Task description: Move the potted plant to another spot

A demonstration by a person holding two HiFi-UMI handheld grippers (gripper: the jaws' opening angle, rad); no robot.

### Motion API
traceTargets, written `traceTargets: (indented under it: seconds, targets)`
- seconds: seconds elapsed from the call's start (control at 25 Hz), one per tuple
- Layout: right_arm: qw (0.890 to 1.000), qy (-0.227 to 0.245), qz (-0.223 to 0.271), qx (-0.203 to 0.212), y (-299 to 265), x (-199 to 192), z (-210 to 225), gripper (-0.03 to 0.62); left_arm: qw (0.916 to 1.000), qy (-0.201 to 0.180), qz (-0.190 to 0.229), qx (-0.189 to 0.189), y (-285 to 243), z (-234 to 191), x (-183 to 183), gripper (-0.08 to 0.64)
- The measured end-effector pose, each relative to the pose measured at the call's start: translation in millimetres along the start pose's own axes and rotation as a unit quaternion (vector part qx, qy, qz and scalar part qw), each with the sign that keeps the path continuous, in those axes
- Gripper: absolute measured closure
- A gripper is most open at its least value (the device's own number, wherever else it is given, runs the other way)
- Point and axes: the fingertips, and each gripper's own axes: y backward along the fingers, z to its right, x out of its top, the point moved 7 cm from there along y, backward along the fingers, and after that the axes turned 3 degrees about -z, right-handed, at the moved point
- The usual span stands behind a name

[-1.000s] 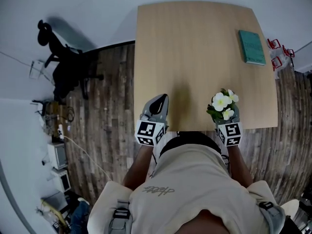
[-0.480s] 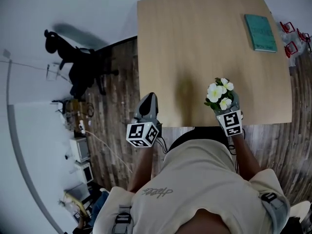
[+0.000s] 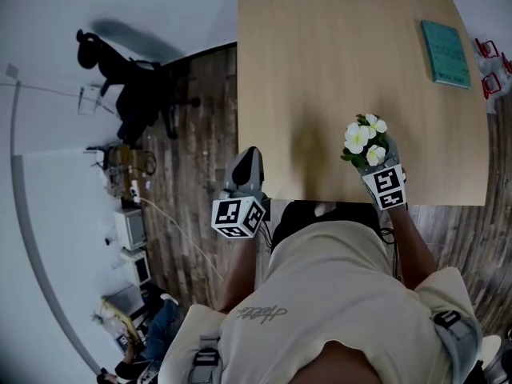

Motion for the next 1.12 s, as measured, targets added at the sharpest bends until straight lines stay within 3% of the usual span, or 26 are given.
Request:
traceTargets:
  seconds: [0.32, 0.6, 1.12]
  targets:
    - [1.000, -0.009, -0.011, -0.011, -42.5, 25.1, -54.0, 0.252, 0.9995, -0.018, 0.019, -0.018, 13.6, -64.8, 4.3, 0.543]
    - [1.000, -0.023, -0.015, -0.010, -93.7, 45.3, -108.7, 0.252, 0.9989, -0.037, 0.009, -0.028, 28.0, -131.6, 2.2, 0.543]
    - [0.999, 0.012, -0.033, -0.016, -200.3, 60.8, -169.2, 0.252, 0.9981, -0.022, -0.020, -0.054, 35.7, -225.0, -9.5, 0.543]
